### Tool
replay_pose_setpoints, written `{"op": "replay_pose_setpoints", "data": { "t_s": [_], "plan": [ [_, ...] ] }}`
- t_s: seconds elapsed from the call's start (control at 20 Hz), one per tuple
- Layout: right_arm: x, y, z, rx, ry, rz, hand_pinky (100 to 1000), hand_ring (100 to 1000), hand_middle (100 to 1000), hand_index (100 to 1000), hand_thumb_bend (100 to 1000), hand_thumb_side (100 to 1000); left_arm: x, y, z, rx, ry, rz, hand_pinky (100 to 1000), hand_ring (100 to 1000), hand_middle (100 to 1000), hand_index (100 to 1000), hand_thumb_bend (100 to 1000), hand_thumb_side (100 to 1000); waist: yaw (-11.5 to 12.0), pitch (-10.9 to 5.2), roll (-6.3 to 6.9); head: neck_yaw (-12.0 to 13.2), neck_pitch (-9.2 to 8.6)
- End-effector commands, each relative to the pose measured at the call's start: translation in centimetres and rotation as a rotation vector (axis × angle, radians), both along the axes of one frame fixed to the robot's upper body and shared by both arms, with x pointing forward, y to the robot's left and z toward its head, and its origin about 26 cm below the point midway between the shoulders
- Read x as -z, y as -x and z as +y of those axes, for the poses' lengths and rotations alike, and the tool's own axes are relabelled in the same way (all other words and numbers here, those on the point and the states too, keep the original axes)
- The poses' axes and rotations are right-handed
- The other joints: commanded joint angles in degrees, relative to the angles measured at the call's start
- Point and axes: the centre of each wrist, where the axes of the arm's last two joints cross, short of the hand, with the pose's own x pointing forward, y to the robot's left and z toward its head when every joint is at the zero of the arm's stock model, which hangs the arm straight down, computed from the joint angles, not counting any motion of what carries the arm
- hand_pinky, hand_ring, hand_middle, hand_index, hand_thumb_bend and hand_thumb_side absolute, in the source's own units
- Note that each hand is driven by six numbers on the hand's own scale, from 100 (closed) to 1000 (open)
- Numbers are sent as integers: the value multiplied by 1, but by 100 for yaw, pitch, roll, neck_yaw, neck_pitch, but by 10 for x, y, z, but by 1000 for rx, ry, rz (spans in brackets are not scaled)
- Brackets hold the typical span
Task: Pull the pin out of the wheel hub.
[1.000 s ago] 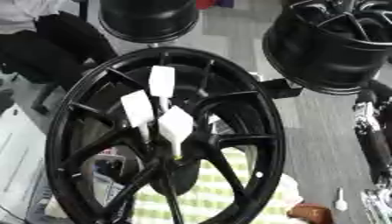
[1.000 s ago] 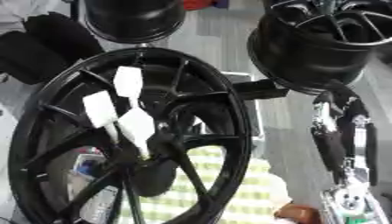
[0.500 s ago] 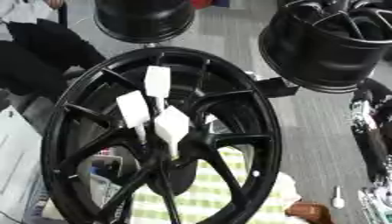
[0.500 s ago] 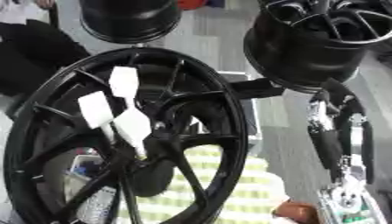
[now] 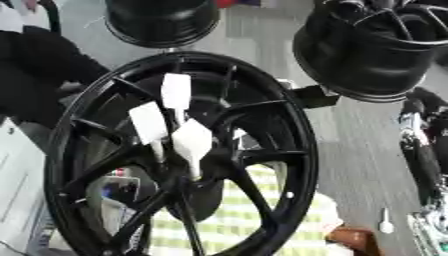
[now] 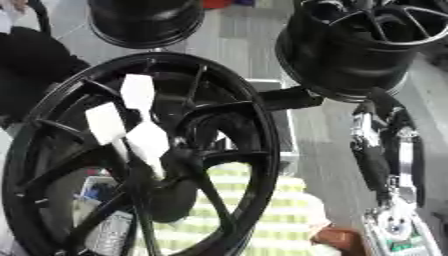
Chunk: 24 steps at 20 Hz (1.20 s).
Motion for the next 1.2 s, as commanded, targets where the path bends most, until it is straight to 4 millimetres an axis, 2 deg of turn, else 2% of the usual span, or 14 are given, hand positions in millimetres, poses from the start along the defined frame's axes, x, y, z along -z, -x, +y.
{"op": "replay_pose_setpoints", "data": {
  "t_s": [0.05,0.3,0.55,0.85,1.2],
  "plan": [
    [-6,2,-5,0,30,-16,772,839,784,843,100,651,-40,0,10,4,-264,-101,820,776,765,828,100,685,11,-98,48,-39,36],
    [-5,3,-6,-5,46,-8,773,839,784,843,100,649,-91,-1,11,12,-736,-112,804,774,755,834,100,639,19,-135,98,-54,68],
    [-5,3,-7,-18,60,1,773,839,784,843,100,651,-135,1,1,43,-1072,-127,795,775,744,829,182,610,-24,-136,128,-42,60],
    [-5,3,-7,-32,75,6,773,839,784,843,100,654,-153,1,-21,190,-1370,9,804,777,744,833,196,690,-79,-101,165,-30,-6],
    [-5,4,-7,-42,82,11,773,838,784,843,100,654,-172,0,-53,298,-1558,172,808,782,749,833,227,724,-83,-103,178,12,-46]
  ]
}}
